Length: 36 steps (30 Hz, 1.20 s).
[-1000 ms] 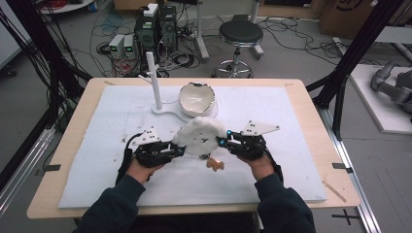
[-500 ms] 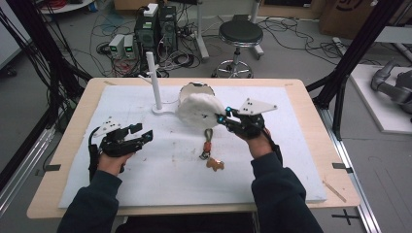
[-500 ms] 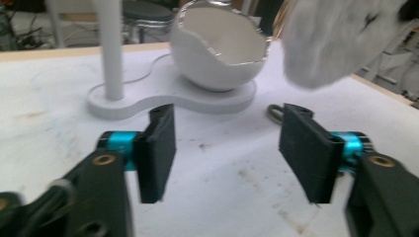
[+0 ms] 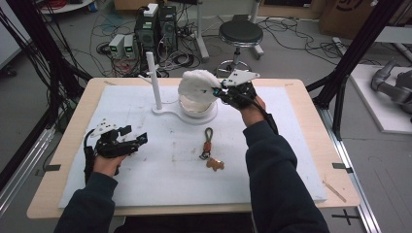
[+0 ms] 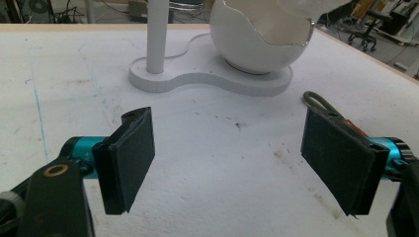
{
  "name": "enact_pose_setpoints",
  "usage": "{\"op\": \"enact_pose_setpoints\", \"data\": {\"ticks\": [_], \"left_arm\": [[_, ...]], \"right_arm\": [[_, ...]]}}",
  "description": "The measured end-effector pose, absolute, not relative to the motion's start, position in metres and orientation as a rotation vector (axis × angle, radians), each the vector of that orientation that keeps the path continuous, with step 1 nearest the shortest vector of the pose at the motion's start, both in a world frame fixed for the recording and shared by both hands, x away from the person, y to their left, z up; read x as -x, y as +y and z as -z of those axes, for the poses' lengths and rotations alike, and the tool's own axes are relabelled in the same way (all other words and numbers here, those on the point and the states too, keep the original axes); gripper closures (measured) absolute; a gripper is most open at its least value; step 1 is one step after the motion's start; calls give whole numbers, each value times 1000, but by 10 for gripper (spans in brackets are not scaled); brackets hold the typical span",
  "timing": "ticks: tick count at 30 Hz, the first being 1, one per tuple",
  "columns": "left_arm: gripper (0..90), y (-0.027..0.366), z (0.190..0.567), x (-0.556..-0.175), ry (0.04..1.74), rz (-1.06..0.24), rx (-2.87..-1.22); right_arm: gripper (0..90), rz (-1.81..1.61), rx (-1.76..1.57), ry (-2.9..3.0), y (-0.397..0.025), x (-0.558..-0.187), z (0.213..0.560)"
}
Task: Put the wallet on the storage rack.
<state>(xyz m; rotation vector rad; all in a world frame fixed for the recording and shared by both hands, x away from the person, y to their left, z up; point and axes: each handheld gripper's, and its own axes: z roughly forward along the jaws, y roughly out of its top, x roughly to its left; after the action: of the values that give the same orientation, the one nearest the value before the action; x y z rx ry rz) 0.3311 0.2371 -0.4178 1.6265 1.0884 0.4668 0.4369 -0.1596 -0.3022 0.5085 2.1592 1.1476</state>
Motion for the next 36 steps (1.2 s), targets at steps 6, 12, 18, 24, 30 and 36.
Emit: {"op": "enact_pose_setpoints", "data": {"ticks": [6, 12, 18, 24, 30, 36], "left_arm": [[208, 239, 420, -331, 1096, -457, -1617], [208, 240, 421, -331, 1104, -450, -1614], [208, 238, 422, -332, 1101, -435, -1619], [208, 236, 422, -332, 1096, -433, -1622], [208, 236, 423, -332, 1101, -431, -1619], [208, 237, 423, -332, 1103, -426, -1616]], "right_arm": [[779, -982, -447, 2171, -145, -455, 307], [779, -937, -444, 2174, -141, -461, 311], [778, -947, -490, 2158, -150, -463, 308], [777, -913, -457, 2175, -144, -468, 316], [778, -857, -397, 2226, -132, -475, 331], [780, -719, -304, 2275, -118, -482, 353]]}}
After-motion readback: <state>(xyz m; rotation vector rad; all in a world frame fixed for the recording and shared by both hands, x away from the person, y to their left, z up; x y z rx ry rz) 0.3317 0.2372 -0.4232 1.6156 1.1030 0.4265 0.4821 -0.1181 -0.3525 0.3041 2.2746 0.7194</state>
